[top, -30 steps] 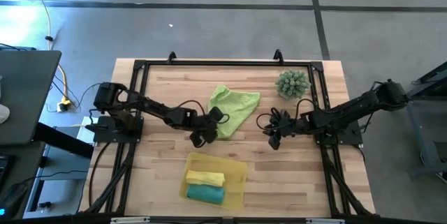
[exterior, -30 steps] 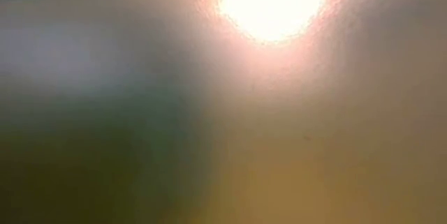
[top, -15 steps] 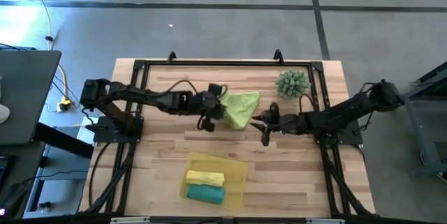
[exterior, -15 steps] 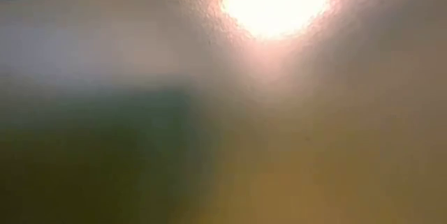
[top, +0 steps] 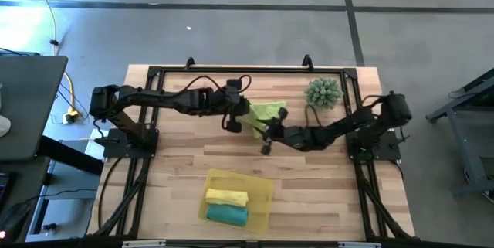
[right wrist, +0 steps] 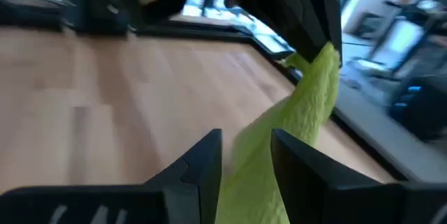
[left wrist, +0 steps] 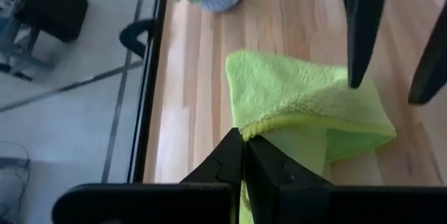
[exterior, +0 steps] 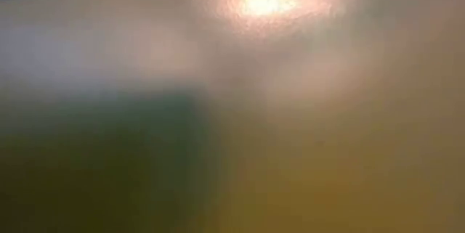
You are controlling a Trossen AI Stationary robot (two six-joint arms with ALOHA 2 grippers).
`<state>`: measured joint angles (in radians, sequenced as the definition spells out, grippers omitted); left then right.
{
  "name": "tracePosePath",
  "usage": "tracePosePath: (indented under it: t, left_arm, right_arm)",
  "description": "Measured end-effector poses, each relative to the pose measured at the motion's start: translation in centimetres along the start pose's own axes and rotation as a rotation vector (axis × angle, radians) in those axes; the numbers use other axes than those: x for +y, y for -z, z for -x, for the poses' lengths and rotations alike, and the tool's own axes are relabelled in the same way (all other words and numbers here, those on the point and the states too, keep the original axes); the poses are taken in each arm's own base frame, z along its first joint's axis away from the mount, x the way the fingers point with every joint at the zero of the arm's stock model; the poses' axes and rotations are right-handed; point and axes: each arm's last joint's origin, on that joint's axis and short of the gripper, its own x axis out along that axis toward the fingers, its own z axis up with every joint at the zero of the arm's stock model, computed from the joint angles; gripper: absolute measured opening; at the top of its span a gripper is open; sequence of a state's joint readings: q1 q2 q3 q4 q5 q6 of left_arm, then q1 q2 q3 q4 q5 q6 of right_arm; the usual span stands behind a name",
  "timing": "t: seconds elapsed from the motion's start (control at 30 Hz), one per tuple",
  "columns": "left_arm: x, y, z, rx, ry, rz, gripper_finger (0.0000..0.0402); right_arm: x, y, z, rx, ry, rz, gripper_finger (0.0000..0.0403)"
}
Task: Roll microfiber towels into tight, uniform cylinder then place into a basket
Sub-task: Fold the green towel
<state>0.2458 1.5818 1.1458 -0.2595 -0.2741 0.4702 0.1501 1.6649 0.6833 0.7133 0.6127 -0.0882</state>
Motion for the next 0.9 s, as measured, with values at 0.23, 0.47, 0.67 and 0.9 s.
tracePosePath:
  t: [0.23, 0.47, 0.67, 0.9]
  left_arm:
    - [-0.1, 0.5, 0.0, 0.062, -0.006, 0.071, 0.0]
    - [0.5, 0.0, 0.6, 0.066, -0.023, 0.124, 0.0]
    - [1.7, -2.3, 2.8, 0.041, 0.089, 0.213, 0.0]
    - [4.9, -5.2, 6.4, 0.045, 0.037, 0.247, 0.0]
  right_arm:
    - [0.7, 1.2, -1.8, 0.275, 0.145, 0.17, 0.0117]
    - [-1.2, 3.0, -1.7, 0.433, 0.357, 0.278, 0.0117]
    - [-3.9, 2.8, -3.0, 0.449, 0.54, 0.381, 0.0117]
    - [-6.0, 1.3, -3.8, 0.419, 0.572, 0.408, 0.0117]
